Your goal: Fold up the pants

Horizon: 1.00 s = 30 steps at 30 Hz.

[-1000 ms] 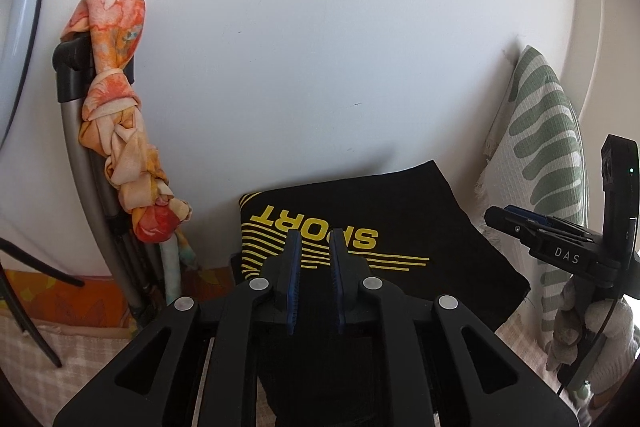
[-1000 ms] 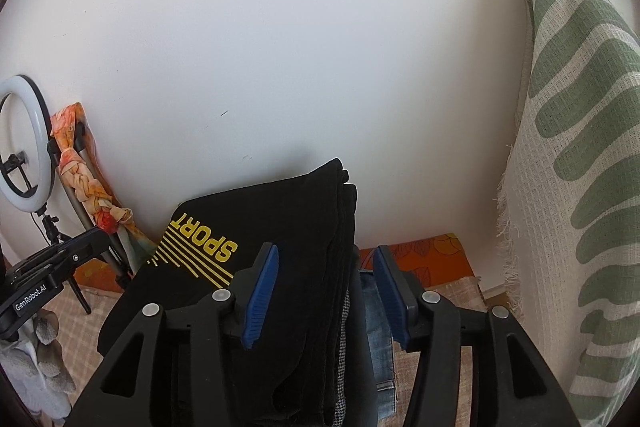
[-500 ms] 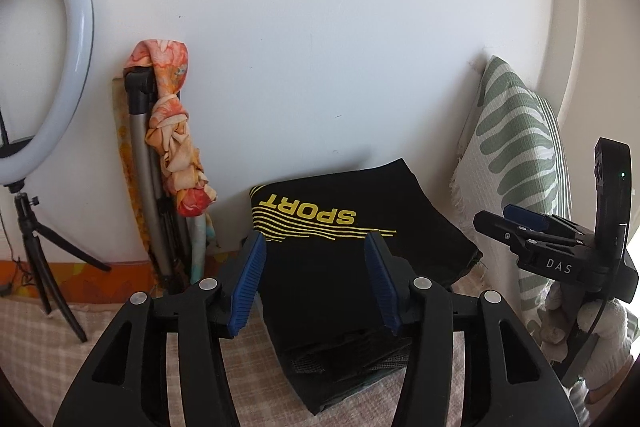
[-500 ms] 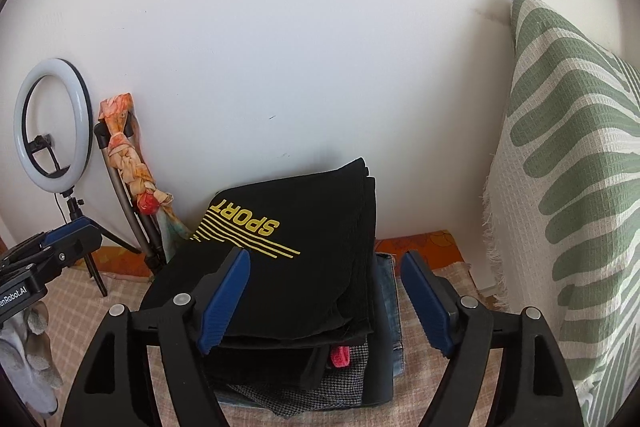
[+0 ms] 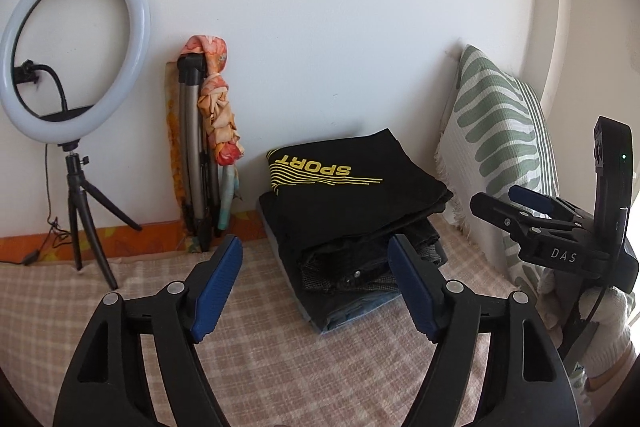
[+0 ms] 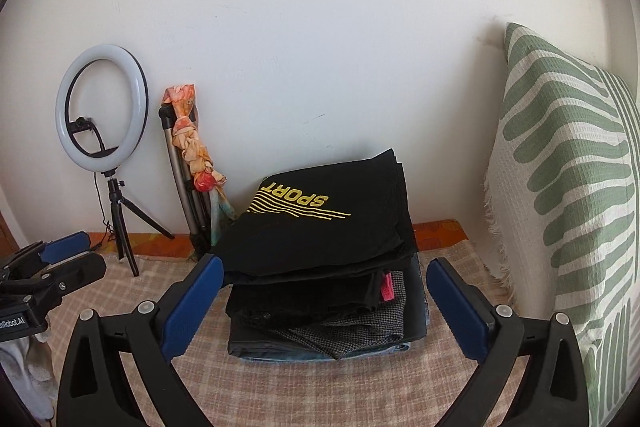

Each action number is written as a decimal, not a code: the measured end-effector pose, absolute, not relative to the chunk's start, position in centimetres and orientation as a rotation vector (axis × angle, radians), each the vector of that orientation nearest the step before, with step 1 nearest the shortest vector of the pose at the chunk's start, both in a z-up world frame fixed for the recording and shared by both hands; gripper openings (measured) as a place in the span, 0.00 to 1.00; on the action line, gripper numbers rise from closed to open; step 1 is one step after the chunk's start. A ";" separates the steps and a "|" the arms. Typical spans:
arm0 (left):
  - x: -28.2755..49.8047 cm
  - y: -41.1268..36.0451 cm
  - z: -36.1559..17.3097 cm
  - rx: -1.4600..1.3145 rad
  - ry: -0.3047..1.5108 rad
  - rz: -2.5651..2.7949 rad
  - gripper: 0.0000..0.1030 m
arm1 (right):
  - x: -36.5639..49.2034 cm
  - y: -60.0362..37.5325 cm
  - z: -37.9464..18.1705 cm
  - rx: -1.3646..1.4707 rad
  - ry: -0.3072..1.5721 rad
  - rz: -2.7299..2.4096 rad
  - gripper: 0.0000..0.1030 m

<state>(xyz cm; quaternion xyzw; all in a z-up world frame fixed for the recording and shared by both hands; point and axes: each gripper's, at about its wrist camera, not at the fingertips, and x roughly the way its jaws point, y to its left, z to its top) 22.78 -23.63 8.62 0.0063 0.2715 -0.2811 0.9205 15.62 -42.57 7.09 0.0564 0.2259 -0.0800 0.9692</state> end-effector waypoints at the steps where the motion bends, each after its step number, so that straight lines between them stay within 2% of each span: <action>1: 22.2 -23.3 8.6 0.019 0.556 -0.573 0.76 | 15.0 -42.1 7.0 0.121 0.451 -0.161 1.00; 19: 12.8 -15.1 5.5 -0.005 0.577 -0.477 0.78 | 6.2 -33.8 2.2 0.103 0.493 -0.143 1.00; 30: 9.6 -13.9 3.8 0.029 0.578 -0.455 0.78 | 3.0 -31.5 0.0 0.065 0.501 -0.175 1.00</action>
